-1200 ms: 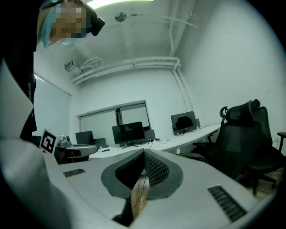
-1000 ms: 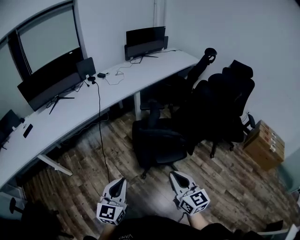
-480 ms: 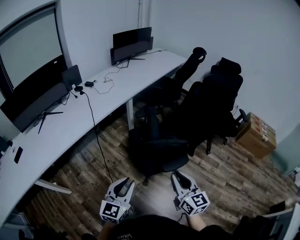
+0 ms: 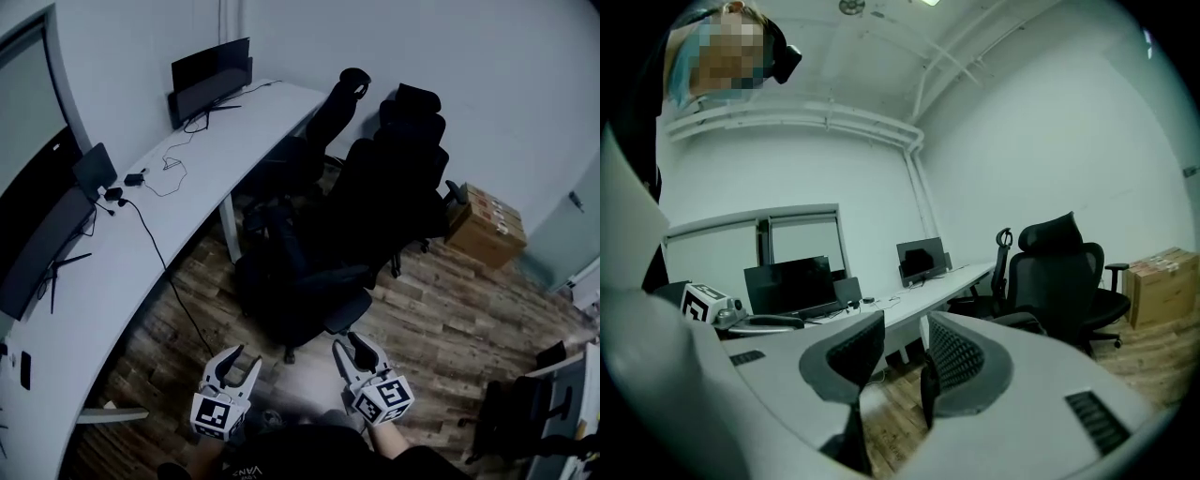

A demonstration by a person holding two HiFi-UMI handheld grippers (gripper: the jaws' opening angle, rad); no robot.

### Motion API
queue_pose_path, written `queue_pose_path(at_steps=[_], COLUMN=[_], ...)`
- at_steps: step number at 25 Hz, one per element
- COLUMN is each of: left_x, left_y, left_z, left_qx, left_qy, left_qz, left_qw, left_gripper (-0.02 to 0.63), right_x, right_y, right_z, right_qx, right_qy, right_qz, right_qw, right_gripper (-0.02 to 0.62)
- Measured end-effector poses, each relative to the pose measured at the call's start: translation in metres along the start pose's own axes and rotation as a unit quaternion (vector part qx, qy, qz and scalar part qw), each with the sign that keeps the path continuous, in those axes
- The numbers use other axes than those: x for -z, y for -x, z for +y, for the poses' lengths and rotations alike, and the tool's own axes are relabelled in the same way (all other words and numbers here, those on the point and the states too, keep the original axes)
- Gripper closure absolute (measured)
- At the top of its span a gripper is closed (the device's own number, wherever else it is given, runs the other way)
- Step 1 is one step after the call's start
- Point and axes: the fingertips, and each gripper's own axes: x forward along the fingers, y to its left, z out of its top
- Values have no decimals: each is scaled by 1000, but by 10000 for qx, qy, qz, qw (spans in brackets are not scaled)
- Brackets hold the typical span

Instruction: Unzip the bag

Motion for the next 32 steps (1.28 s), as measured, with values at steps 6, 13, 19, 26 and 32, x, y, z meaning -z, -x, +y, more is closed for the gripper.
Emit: queue_pose_path(at_steps=[6, 13, 19, 26, 32], left_x=[21, 14, 7, 18, 33], left_y=[-34, -84, -124, -159, -184], left_z=[3, 5, 13, 29, 54], left_qx=[410, 313, -54, -425, -226], left_qy=[-248, -467, -615, -908, -1196], left_qz=[158, 245, 366, 726, 994], left_qw=[9987, 9981, 9974, 9923, 9876], left_gripper=[393, 345, 333, 330, 330], right_x=[9, 14, 12, 27, 49], right_y=[-11, -37, -65, -91, -117], right_z=[-16, -54, -81, -97, -99], right_qx=[137, -190, -651, -1272, -1380], right_qy=[-136, -228, -191, -173, -71], right_qz=[147, 339, 557, 880, 1092], right_qw=[9997, 9990, 9961, 9878, 9844], right_gripper=[422, 414, 409, 405, 405])
